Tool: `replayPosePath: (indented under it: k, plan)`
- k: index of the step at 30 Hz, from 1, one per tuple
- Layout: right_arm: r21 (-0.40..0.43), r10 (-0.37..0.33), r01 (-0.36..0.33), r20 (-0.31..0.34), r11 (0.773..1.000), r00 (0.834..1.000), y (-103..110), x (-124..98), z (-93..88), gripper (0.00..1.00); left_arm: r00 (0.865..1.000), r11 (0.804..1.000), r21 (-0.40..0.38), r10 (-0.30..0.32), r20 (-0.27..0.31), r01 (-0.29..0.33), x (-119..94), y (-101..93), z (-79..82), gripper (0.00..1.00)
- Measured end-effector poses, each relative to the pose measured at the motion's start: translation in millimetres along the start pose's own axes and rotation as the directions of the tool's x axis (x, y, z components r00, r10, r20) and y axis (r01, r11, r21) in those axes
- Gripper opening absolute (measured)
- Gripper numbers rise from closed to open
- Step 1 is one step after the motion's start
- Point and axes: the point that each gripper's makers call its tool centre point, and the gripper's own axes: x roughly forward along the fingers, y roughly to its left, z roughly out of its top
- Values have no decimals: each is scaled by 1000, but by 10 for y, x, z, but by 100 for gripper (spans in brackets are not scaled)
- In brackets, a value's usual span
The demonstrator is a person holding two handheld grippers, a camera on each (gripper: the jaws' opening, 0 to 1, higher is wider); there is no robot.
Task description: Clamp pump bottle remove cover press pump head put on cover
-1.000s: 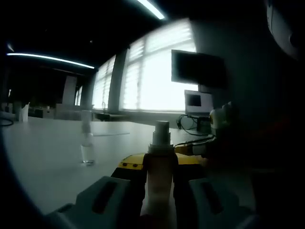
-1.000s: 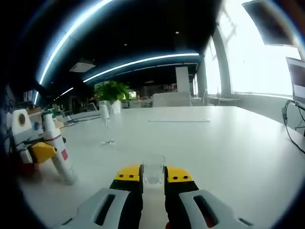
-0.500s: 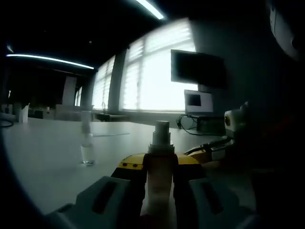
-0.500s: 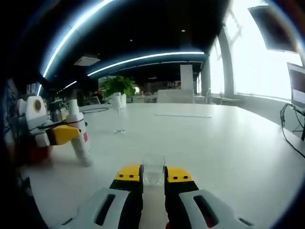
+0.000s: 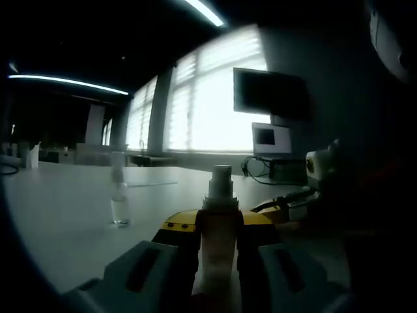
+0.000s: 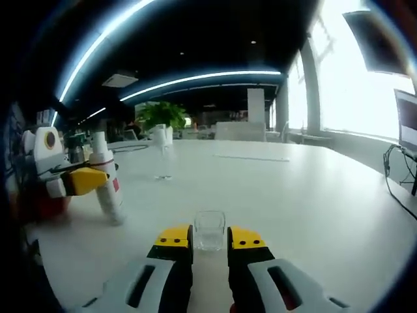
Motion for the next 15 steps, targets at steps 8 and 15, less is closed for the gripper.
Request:
replayPosePath:
  k: [8,15]
  plan:
    - [-11,6,-6,3,1000,1000,1,3,-2,22,1000,1000,-2,0,0,0,0,-1,-1,12]
    - [-4,18,-18,10,1000,1000,-10,4,8,22,1000,1000,8,-4,0,4,-1,-16,0,12]
